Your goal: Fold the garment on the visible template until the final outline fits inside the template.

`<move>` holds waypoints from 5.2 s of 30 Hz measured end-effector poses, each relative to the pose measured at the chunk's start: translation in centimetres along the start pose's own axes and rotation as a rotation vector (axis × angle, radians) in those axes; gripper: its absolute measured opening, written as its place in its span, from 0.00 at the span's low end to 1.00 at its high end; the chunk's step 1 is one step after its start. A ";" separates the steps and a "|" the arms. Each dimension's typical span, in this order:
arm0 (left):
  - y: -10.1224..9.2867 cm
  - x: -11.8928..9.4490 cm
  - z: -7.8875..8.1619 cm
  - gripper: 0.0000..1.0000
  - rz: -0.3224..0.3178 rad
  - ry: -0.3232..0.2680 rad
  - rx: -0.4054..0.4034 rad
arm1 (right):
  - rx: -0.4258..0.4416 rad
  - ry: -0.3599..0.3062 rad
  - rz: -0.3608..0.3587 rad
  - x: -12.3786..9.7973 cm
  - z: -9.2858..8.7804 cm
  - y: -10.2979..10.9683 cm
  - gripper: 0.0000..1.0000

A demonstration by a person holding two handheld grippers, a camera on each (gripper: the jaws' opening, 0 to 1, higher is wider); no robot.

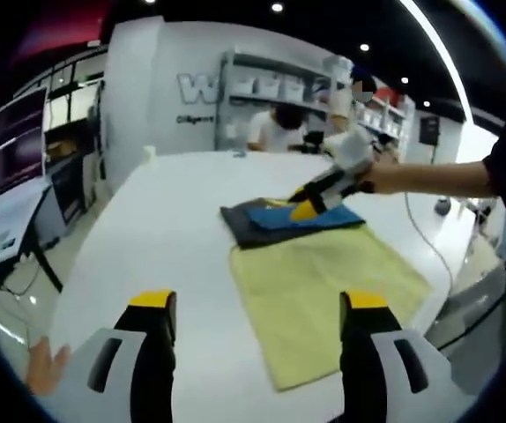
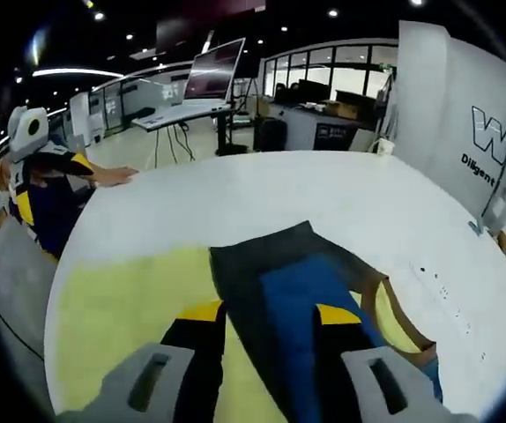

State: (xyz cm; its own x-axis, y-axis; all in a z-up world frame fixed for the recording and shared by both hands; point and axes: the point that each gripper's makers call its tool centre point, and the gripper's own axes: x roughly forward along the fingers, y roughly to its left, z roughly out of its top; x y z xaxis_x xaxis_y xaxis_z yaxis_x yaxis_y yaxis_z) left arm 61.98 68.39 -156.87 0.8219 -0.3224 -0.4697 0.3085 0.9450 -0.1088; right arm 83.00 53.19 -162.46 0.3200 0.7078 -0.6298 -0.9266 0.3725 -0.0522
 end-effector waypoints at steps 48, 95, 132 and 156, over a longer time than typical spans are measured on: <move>-1.8 2.5 -8.6 0.57 -0.049 0.256 0.011 | 0.422 0.045 -0.257 -16.8 -17.3 6.1 0.59; -1.6 2.2 -12.6 0.00 -0.033 0.377 -0.085 | 0.464 0.184 -0.206 -20.7 -23.1 16.1 0.02; -4.2 -3.7 -7.4 0.00 -0.021 0.309 -0.107 | 0.654 0.040 -0.066 -25.3 -20.4 18.1 0.00; -2.4 -4.0 -2.2 0.00 0.089 0.099 -0.059 | 0.692 -0.030 -0.089 -27.1 -17.6 17.7 0.00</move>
State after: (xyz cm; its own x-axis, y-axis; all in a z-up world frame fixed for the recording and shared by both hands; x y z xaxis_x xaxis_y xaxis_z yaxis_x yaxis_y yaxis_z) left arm 56.89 67.52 -156.67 0.7922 -0.2334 -0.5639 0.2058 0.9720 -0.1131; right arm 54.47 30.08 -159.95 0.4035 0.6691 -0.6241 -0.5607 0.7198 0.4093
